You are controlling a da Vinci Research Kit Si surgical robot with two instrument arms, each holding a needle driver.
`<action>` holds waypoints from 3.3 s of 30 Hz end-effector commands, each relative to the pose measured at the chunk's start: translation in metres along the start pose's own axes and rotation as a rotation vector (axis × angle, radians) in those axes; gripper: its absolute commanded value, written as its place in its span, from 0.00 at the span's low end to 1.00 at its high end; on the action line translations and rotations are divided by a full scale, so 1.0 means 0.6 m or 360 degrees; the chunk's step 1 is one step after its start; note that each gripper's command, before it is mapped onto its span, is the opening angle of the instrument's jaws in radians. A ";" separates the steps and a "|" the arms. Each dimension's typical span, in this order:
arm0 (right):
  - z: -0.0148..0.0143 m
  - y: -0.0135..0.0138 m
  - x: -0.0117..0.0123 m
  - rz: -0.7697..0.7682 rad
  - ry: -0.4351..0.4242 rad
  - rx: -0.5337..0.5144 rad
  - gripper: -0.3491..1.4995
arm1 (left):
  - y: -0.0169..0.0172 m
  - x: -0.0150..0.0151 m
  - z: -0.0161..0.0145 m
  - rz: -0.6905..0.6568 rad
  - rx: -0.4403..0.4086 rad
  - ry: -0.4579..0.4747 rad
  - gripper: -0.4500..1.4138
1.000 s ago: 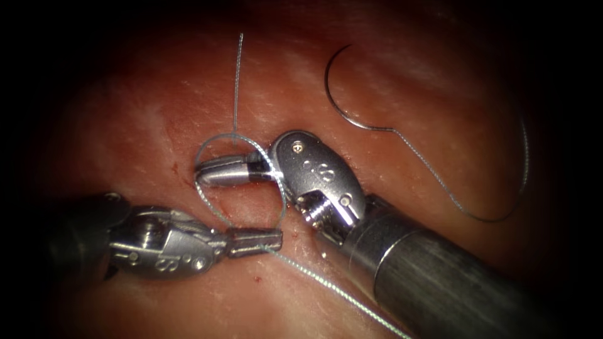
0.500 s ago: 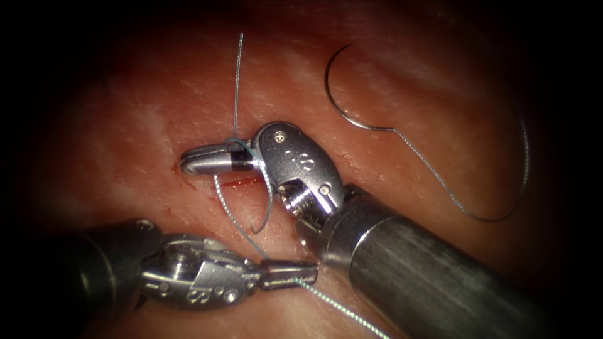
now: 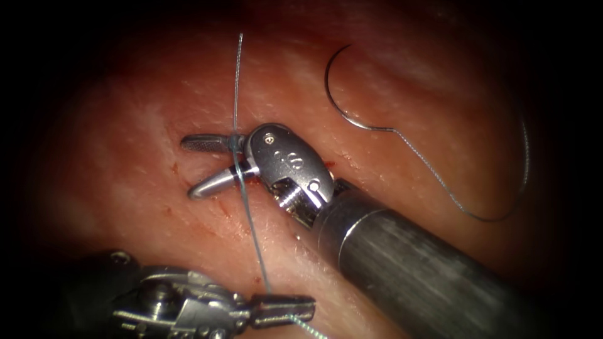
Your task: Wound Closure
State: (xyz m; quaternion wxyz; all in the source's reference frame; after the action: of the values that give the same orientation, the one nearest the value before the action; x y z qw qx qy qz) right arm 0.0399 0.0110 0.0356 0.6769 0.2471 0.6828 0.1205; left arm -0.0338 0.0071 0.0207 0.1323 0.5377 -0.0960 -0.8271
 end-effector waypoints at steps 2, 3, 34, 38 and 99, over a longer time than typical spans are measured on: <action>0.0002 -0.0001 -0.0007 -0.0008 -0.0015 0.0020 0.73 | -0.0006 -0.0005 0.0002 -0.0001 -0.0003 0.0004 0.00; -0.0001 -0.0008 -0.0012 -0.0012 -0.0033 0.0037 0.70 | -0.0010 -0.0004 -0.0006 -0.0003 -0.0008 -0.0002 0.00; -0.0003 -0.0117 -0.0031 0.0013 -0.0032 0.0339 0.88 | -0.0168 -0.0138 -0.0059 -0.0024 0.0131 0.0024 0.00; -0.0004 -0.0119 -0.0029 0.0011 0.0000 0.0360 0.86 | -0.0176 -0.0193 -0.0053 -0.0015 0.0156 0.0035 0.00; -0.0066 -0.0028 0.0019 0.0218 0.0668 -0.0028 0.72 | -0.0061 -0.0336 -0.0071 0.0021 0.0349 0.0430 0.00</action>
State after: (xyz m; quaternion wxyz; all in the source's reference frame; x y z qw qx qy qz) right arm 0.0351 0.0103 0.0336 0.5124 0.2568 0.7884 0.2234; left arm -0.0221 0.0167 0.0346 0.0895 0.6538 -0.1695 -0.7320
